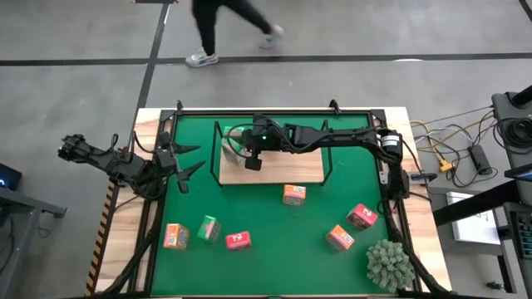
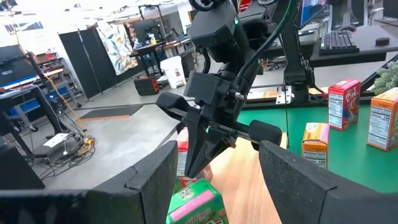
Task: Stack cereal on shelf
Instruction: Put the right green cereal box on the shelf aligned with the other green cereal box, then put the left red cereal box on the shelf aligned with the other red cereal box
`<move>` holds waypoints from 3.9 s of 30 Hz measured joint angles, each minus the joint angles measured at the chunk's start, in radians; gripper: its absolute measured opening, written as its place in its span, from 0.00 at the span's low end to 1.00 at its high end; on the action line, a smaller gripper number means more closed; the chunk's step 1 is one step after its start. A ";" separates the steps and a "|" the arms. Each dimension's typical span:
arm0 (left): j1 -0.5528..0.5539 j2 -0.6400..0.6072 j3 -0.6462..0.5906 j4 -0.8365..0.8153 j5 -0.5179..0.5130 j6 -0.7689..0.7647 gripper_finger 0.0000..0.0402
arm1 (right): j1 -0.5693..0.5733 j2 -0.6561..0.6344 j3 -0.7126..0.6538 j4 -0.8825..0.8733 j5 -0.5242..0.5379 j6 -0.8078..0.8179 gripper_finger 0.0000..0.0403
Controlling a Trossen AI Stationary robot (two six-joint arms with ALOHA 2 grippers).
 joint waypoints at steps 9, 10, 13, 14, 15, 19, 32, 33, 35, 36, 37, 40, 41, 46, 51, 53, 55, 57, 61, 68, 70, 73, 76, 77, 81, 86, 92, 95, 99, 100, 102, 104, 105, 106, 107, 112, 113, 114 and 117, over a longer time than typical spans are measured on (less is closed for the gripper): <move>0.000 0.000 0.000 0.000 0.000 0.003 0.52 | 0.045 -0.026 0.001 0.047 -0.077 0.018 0.03; 0.000 0.000 0.000 0.000 0.000 0.003 0.52 | 0.054 -0.024 0.001 0.043 -0.086 0.018 0.03; 0.000 0.000 0.000 0.000 0.000 0.003 0.52 | 0.080 -0.006 0.001 0.043 -0.088 0.008 0.03; 0.000 0.000 0.000 0.000 0.000 0.003 0.52 | 0.085 0.000 0.001 0.043 -0.086 0.008 0.03; 0.000 0.000 0.000 0.000 0.000 0.003 0.52 | 0.088 0.010 0.001 0.046 -0.080 0.008 0.03; 0.000 0.000 0.000 0.000 0.000 0.003 0.52 | 0.090 0.043 0.000 0.057 -0.031 0.008 0.03; 0.000 0.000 0.000 0.000 0.000 0.003 0.52 | 0.089 0.055 0.000 0.051 0.070 -0.009 0.03; 0.000 0.000 0.000 0.000 0.000 0.003 0.52 | 0.090 0.055 0.000 0.047 0.083 -0.016 0.03; 0.000 0.000 0.000 0.000 0.000 0.003 0.52 | 0.089 0.054 0.000 0.034 0.111 -0.024 0.03; 0.000 0.000 0.000 0.000 0.000 0.003 0.52 | 0.089 0.054 0.000 0.027 0.123 -0.026 0.03; 0.000 0.000 0.000 0.000 0.000 0.003 0.52 | 0.089 0.054 0.000 0.019 0.132 -0.026 0.03; 0.000 0.000 0.000 0.000 0.000 0.003 0.52 | 0.089 0.051 0.000 0.009 0.137 -0.026 0.03; 0.000 0.000 0.000 0.000 0.000 0.003 0.52 | 0.089 0.050 0.000 0.009 0.137 -0.027 0.03; 0.000 0.000 0.000 0.000 0.000 0.003 0.52 | 0.091 0.036 0.000 0.025 0.131 -0.034 0.03; 0.000 0.000 0.000 0.000 0.000 0.003 0.52 | 0.088 0.022 0.000 0.122 0.125 -0.057 0.03; 0.000 0.000 0.000 0.000 0.000 0.003 0.52 | 0.080 0.022 0.000 0.146 0.120 -0.073 0.03; 0.000 0.000 0.000 0.003 0.000 0.003 0.52 | 0.076 0.022 0.000 0.149 0.118 -0.078 0.03; 0.000 0.000 0.000 0.012 0.000 0.003 0.52 | 0.074 0.011 0.000 0.140 0.119 -0.080 0.03; 0.000 0.007 0.000 0.041 0.007 -0.049 0.52 | 0.109 -0.055 0.000 0.105 0.081 -0.080 0.03; -0.011 0.110 -0.002 0.074 0.227 -0.326 0.52 | 0.230 -0.157 -0.003 0.012 0.011 -0.134 0.03; -0.026 0.172 -0.003 0.131 0.247 -0.368 0.52 | 0.267 -0.180 -0.003 -0.023 -0.010 -0.138 0.03; -0.055 0.277 -0.002 0.236 0.260 -0.383 0.52 | 0.321 -0.205 -0.002 -0.109 -0.012 -0.127 0.03; -0.086 0.373 0.013 0.290 0.264 -0.383 0.52 | 0.366 -0.220 -0.003 -0.208 -0.013 -0.086 0.03; -0.095 0.399 0.024 0.295 0.264 -0.387 0.52 | 0.380 -0.228 -0.003 -0.244 -0.013 -0.071 0.03; -0.135 0.482 0.084 0.292 0.263 -0.421 0.52 | 0.429 -0.245 -0.004 -0.387 -0.011 0.016 0.03; -0.198 0.560 0.184 0.197 0.264 -0.486 0.52 | 0.463 -0.253 -0.004 -0.602 -0.013 0.158 0.03; -0.275 0.653 0.297 0.052 0.263 -0.593 0.52 | 0.471 -0.256 -0.018 -0.756 -0.010 0.266 0.03; -0.303 0.701 0.354 -0.033 0.263 -0.642 0.52 | 0.472 -0.256 -0.018 -0.793 -0.010 0.287 0.03; -0.328 0.766 0.437 -0.145 0.263 -0.675 0.52 | 0.472 -0.256 -0.019 -0.805 -0.010 0.289 0.03; -0.332 0.783 0.458 -0.175 0.263 -0.676 0.52 | 0.472 -0.256 -0.019 -0.800 -0.010 0.290 0.03; -0.338 0.812 0.496 -0.235 0.263 -0.686 0.52 | 0.472 -0.256 -0.021 -0.773 -0.010 0.305 0.03; -0.339 0.839 0.528 -0.282 0.263 -0.704 0.52 | 0.473 -0.255 -0.024 -0.742 -0.010 0.306 0.03; -0.339 0.850 0.541 -0.298 0.263 -0.712 0.52 | 0.476 -0.255 -0.028 -0.729 -0.010 0.303 0.03; -0.339 0.859 0.550 -0.311 0.262 -0.720 0.52 | 0.478 -0.255 -0.033 -0.709 -0.010 0.298 0.03; -0.339 0.870 0.558 -0.322 0.261 -0.726 0.52 | 0.482 -0.254 -0.039 -0.686 -0.010 0.297 0.03; -0.342 0.901 0.575 -0.353 0.262 -0.738 0.52 | 0.503 -0.254 -0.075 -0.583 -0.012 0.294 0.03; -0.342 0.902 0.575 -0.356 0.262 -0.743 0.52 | 0.507 -0.254 -0.084 -0.561 -0.012 0.293 0.03; -0.343 0.903 0.574 -0.365 0.262 -0.746 0.52 | 0.512 -0.254 -0.094 -0.536 -0.012 0.295 0.03; -0.343 0.903 0.567 -0.378 0.261 -0.750 0.52 | 0.523 -0.254 -0.127 -0.432 -0.013 0.297 0.06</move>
